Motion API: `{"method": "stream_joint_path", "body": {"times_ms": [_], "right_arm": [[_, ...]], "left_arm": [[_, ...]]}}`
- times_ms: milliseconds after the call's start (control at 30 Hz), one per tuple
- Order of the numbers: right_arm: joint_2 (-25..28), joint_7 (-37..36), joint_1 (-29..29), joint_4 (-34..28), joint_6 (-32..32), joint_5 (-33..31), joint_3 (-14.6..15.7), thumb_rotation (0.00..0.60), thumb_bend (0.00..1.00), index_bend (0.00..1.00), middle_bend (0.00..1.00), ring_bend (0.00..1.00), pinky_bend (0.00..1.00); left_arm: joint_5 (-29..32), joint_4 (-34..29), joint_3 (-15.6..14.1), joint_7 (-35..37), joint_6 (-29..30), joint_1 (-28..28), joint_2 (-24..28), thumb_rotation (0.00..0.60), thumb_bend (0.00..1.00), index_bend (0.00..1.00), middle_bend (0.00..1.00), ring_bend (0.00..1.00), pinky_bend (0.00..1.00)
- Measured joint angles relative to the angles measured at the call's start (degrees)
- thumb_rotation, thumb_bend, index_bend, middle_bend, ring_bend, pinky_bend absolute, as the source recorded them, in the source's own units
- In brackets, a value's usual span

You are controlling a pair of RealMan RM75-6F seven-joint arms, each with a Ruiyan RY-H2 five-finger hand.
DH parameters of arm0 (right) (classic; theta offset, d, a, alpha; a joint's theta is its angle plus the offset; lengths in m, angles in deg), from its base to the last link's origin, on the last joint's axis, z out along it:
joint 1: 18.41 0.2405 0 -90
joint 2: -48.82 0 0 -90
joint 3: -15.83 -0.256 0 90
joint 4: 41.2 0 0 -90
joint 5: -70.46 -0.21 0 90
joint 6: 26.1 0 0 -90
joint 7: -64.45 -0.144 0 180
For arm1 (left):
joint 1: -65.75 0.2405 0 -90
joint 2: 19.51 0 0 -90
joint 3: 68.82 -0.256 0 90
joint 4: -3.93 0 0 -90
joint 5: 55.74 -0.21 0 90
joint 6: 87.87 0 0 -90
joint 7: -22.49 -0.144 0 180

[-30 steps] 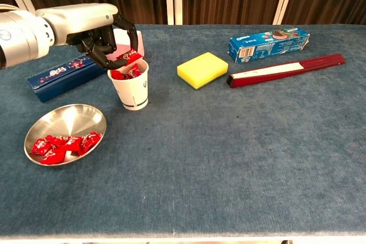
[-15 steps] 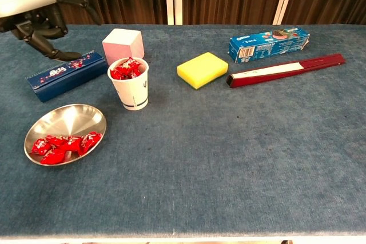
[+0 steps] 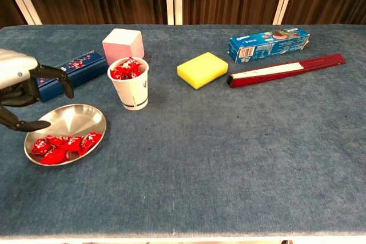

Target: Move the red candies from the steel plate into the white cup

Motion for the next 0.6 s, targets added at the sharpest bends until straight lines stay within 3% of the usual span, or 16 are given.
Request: {"method": "stream_joint_path", "body": {"times_ms": [600], "right_arm": [[-0.14, 0.08, 0.15, 0.02, -0.47, -0.62, -0.09, 0.600, 0.15, 0.00, 0.01, 0.00, 0.00]], "left_arm": [[2.88, 4.59, 0.34, -3.94, -3.29, 1.28, -4.16, 0.600, 0.22, 0.41, 0.95, 0.86, 0.80]]}}
